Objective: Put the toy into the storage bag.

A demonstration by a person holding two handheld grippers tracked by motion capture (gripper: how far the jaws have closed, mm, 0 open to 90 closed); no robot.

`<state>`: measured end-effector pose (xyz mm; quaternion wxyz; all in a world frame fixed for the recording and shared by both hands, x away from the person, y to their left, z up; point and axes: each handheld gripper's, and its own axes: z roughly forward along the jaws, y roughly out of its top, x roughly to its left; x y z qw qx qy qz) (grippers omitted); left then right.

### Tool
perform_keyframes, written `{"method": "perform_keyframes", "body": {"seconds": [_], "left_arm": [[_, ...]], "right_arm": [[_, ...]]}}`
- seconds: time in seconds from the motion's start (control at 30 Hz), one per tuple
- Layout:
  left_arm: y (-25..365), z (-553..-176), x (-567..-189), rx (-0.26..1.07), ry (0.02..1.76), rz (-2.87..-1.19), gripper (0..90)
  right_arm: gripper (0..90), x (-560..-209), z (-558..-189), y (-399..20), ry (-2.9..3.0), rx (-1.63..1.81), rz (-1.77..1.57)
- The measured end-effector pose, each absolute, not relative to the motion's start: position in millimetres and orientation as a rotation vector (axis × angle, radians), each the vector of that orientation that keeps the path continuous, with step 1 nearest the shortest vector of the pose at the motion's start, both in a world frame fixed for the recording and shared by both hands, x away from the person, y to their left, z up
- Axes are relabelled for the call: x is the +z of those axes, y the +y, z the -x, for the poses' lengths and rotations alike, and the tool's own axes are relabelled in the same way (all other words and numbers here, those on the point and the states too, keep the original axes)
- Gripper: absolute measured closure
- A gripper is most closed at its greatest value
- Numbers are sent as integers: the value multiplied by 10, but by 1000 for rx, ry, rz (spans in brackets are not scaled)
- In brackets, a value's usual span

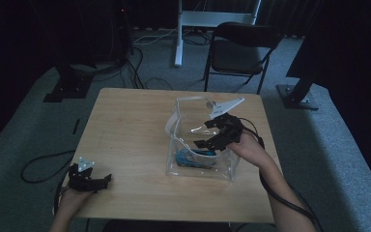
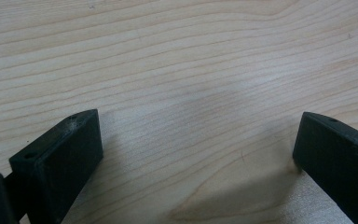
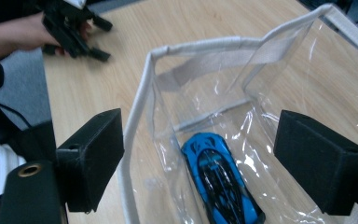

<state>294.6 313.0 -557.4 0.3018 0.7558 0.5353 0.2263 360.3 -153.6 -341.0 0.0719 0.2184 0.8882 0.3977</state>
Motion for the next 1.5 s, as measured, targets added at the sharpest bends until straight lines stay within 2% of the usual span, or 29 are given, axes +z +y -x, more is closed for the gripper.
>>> {"method": "perform_keyframes", "body": {"seconds": [0.27, 0.83, 1.5], "left_arm": [[3131, -2946, -5574, 600, 1419, -2005, 19], [3131, -2945, -5573, 598, 1421, -2005, 19], [3130, -2945, -5575, 600, 1420, -2004, 19]], "right_arm": [[144, -3390, -3526, -1626, 2629, 1294, -648], [143, -3308, -3115, -1751, 2553, 1457, -534], [144, -3588, -2822, -1880, 2554, 1575, -476]]}}
